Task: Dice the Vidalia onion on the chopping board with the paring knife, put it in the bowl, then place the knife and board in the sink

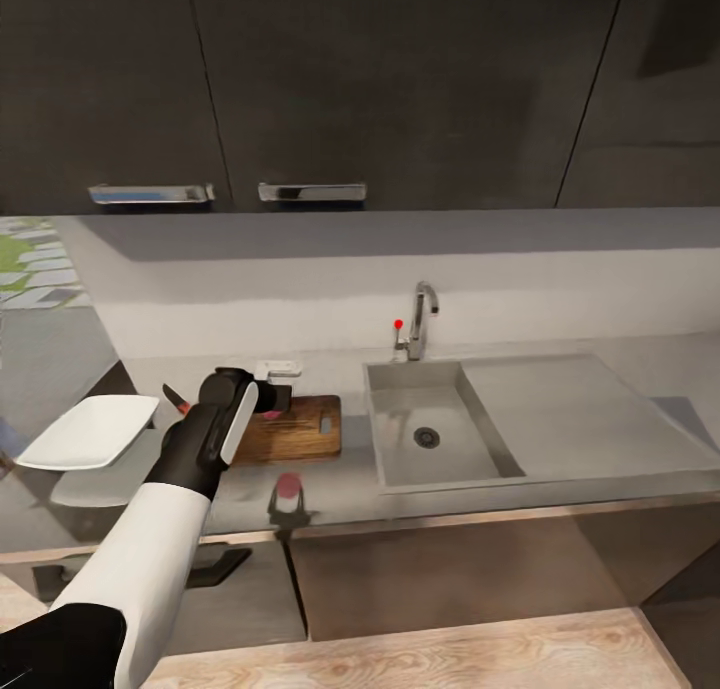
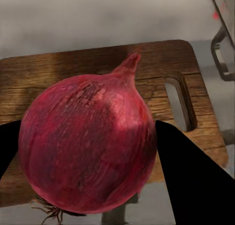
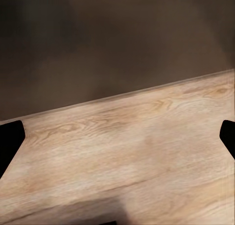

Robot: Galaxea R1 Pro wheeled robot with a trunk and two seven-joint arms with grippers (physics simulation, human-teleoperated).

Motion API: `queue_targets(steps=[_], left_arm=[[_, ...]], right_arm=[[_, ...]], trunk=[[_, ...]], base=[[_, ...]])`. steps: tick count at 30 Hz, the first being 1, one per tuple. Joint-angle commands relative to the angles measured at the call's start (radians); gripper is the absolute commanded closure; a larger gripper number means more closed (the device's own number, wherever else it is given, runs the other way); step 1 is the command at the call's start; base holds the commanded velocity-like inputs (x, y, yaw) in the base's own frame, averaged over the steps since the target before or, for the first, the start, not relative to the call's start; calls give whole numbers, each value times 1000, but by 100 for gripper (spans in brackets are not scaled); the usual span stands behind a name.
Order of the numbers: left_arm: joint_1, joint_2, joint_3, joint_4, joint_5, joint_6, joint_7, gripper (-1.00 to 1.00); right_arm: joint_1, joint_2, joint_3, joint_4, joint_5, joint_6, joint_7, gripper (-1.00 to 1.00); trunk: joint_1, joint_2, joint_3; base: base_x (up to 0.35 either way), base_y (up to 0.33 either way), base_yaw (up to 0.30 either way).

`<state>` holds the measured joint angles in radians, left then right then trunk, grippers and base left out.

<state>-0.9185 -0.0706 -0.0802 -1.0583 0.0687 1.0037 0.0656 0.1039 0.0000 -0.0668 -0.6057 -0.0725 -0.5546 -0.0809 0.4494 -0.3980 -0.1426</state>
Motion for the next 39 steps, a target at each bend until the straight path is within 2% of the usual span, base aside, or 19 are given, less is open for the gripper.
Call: queue_targets(steps=[1,18,39], left_arm=[[-1,0,-1,6,5,3,5,100],[-1,0,-1,21,5,1,3,100],[0,1,-1,32,4,2,3,100]], right_arm=[[0,0,1,-2,-7,-2,1,-100],[0,0,1,-2,-7,-1,1,-100],[0,0,1,-2,-7,-1,1,-100]], trunk=[[1,-2,-2],[1,-2,-11],[1,-2,-34]], base=[[-7,69,0],[84,8,0],[6,0,0]])
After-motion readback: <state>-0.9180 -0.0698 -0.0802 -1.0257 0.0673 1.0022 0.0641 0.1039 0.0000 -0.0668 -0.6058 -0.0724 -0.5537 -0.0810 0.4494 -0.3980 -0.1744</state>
